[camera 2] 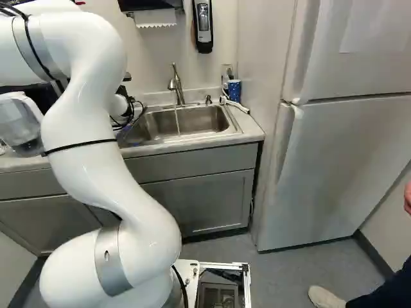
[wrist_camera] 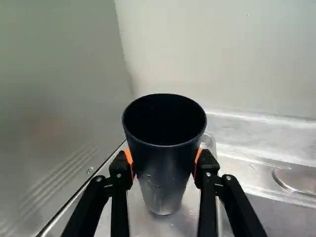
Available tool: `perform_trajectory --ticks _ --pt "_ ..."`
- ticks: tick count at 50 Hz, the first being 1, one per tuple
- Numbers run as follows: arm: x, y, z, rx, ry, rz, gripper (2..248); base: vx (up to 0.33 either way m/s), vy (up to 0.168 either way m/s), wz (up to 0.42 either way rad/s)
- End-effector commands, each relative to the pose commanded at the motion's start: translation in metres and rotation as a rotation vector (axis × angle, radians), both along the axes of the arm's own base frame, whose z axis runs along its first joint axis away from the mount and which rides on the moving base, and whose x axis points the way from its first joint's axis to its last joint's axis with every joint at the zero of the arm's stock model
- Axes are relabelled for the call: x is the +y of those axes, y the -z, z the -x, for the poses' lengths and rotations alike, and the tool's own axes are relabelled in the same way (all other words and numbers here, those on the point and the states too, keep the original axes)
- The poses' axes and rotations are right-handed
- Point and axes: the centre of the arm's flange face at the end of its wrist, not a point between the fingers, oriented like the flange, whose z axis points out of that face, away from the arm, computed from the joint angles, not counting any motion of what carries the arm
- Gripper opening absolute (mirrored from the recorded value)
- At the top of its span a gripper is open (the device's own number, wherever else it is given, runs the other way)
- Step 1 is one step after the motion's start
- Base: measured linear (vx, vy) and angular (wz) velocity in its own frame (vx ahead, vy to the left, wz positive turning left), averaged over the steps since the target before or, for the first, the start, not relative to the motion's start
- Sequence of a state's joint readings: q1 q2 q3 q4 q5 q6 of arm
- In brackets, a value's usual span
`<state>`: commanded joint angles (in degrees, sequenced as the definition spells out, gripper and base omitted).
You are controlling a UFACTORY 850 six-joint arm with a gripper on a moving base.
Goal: Rinse the cup and place it in the tray
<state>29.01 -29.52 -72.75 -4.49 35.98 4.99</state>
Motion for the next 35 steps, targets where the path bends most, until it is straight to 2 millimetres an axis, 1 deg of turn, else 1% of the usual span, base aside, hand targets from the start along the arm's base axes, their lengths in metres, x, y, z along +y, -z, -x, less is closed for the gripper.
perform_trajectory --ticks 35 --pt "-0.0003 0.0022 0.0003 0.021 0.001 0.013 125 0.0 0.0 0.0"
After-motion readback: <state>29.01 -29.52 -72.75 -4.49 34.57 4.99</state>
